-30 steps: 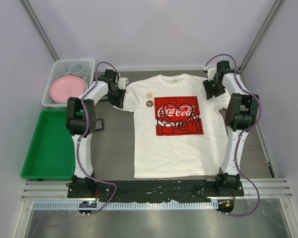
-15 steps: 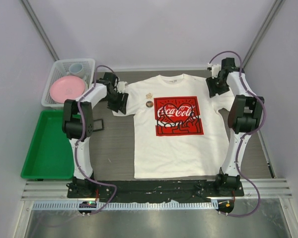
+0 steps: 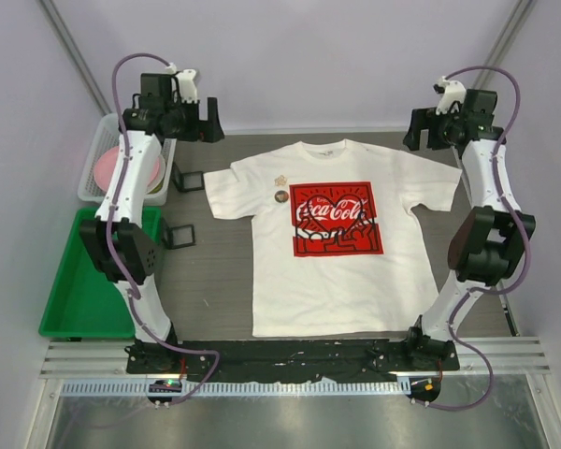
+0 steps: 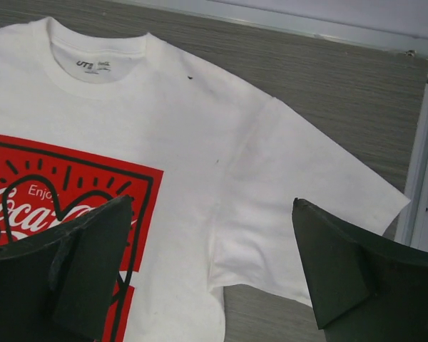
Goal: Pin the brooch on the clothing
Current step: Reset both arms
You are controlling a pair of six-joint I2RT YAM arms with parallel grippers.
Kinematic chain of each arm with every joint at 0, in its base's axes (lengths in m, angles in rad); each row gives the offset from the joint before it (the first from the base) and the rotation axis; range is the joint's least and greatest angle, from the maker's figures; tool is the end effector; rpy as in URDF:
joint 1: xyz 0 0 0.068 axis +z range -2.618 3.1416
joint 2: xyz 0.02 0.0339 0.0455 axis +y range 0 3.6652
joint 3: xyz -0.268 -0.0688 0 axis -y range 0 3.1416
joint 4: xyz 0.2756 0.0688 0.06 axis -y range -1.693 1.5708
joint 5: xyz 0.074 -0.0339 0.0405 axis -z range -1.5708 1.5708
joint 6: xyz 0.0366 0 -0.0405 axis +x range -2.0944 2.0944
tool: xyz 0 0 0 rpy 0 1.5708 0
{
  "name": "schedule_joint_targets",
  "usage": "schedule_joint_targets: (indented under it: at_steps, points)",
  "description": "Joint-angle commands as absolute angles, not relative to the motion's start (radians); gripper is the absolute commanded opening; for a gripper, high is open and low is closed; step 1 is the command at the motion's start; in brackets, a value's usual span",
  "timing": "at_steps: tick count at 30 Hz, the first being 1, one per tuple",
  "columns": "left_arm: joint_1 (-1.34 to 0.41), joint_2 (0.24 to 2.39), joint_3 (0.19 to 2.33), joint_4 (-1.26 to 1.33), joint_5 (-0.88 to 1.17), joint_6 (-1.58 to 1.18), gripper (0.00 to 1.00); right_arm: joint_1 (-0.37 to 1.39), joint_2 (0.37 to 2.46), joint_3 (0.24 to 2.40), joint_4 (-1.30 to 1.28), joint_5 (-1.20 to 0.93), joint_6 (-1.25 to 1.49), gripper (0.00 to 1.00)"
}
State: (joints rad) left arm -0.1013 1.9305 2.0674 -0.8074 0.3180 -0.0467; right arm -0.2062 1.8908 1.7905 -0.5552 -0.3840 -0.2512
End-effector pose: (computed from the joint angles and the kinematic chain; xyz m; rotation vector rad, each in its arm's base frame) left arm 0.4608 -0.0583 0.3938 0.2337 2.2249 -0.4364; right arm 0.4629 -0.0828 0.3342 -0.2561 2.1612 0.1683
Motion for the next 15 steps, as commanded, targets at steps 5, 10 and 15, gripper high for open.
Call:
schedule_joint_targets:
  at_steps: [5,10,15]
  points:
    - [-0.087,1.754,1.717,-0.767,0.29,-0.184,1.0,-0.137,1.622,1.395,-0.506,-0.379,-0.337,0.99]
    - [-0.107,1.635,1.429,-0.649,0.223,-0.137,1.0,-0.074,1.488,1.149,-0.486,-0.27,-0.399,0.99]
    - [-0.14,1.569,1.335,-0.58,0.184,-0.123,1.0,-0.061,1.419,1.091,-0.48,-0.259,-0.397,0.99]
